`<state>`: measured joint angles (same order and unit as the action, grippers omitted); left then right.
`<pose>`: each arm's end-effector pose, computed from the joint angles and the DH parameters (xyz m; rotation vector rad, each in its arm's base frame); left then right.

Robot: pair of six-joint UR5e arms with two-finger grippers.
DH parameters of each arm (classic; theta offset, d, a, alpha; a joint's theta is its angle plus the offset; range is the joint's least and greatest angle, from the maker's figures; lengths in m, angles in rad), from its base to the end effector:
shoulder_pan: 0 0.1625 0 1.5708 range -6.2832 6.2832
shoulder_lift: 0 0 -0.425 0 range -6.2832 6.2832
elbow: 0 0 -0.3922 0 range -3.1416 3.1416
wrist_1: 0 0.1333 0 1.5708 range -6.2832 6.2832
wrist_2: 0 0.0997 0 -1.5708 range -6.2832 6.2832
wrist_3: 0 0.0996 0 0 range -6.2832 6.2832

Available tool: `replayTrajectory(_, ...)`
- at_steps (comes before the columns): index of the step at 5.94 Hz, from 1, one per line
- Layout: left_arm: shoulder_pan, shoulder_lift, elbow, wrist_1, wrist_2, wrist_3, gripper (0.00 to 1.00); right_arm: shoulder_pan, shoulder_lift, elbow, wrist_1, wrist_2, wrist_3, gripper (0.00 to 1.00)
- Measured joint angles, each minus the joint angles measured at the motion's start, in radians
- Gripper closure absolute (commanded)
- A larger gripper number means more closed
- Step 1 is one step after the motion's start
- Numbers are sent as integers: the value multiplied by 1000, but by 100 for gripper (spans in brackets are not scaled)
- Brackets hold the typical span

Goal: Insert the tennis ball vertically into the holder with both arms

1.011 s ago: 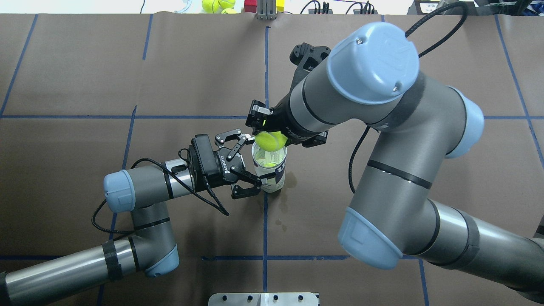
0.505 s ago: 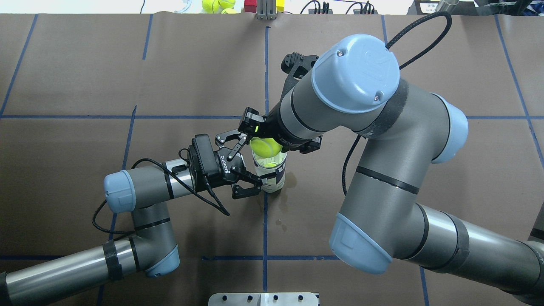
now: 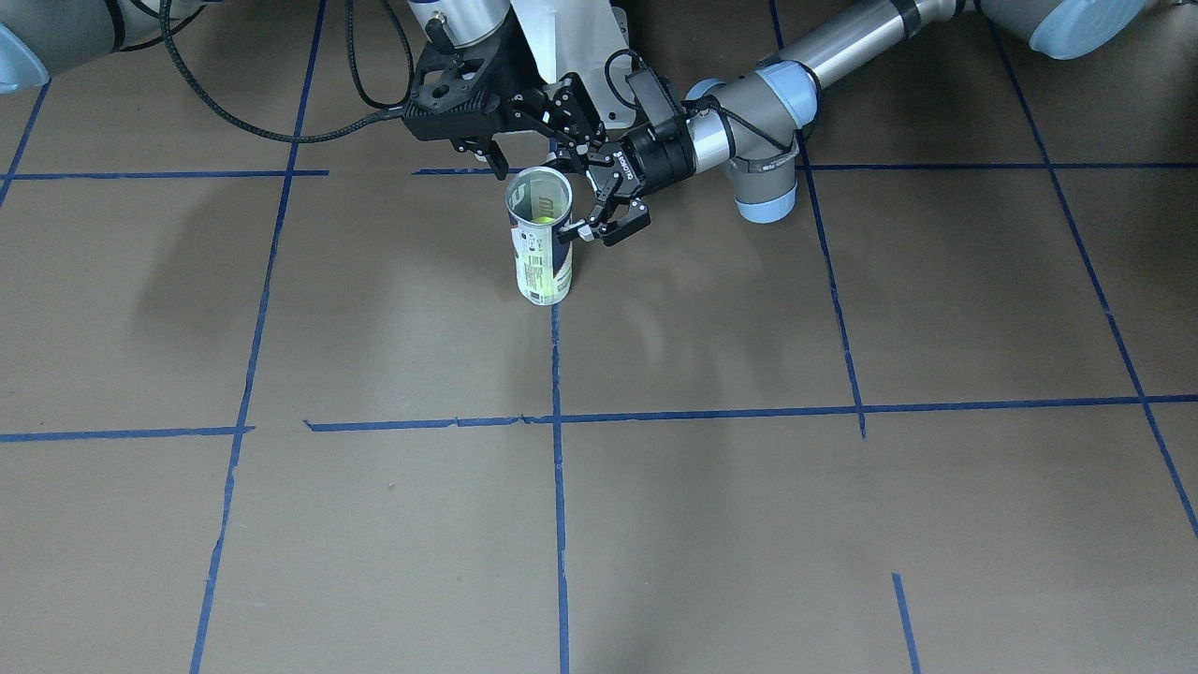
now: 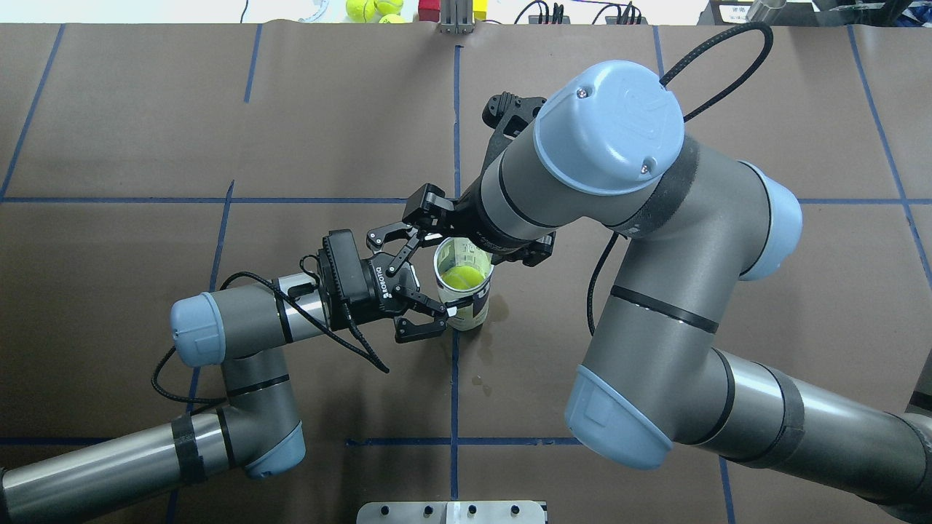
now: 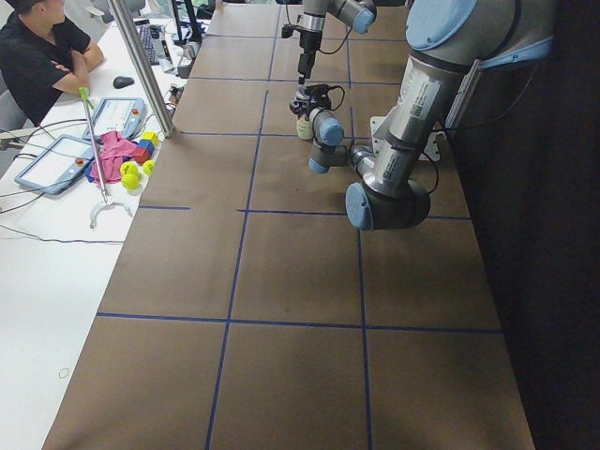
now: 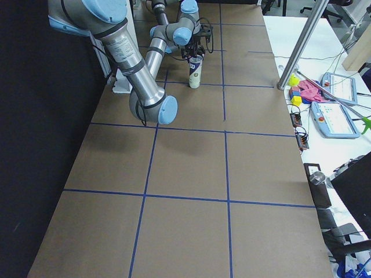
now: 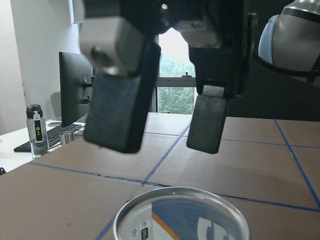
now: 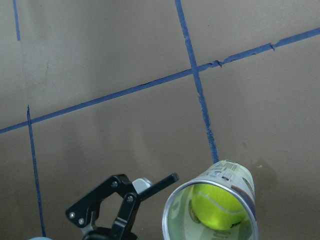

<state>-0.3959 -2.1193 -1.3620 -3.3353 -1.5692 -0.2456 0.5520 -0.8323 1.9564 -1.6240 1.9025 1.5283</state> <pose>0.5265 -0.3647 0.2580 1.6335 1.4035 0.5494 -0.4460 -0.3932 0.0807 0.0246 -1.1042 0.2793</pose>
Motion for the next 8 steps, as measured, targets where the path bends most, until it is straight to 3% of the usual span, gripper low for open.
replayTrajectory(2,0,81,-7,-93,0,-3,4,32,-1,6,2,19,-1,0)
replayTrajectory(5,-16,153,-39,-196,3,-4,0,164,-44,11,3,127,-13,1)
replayTrajectory(8,-52,144,-61,-160,155,-53,0,263,-164,12,10,139,-153,1)
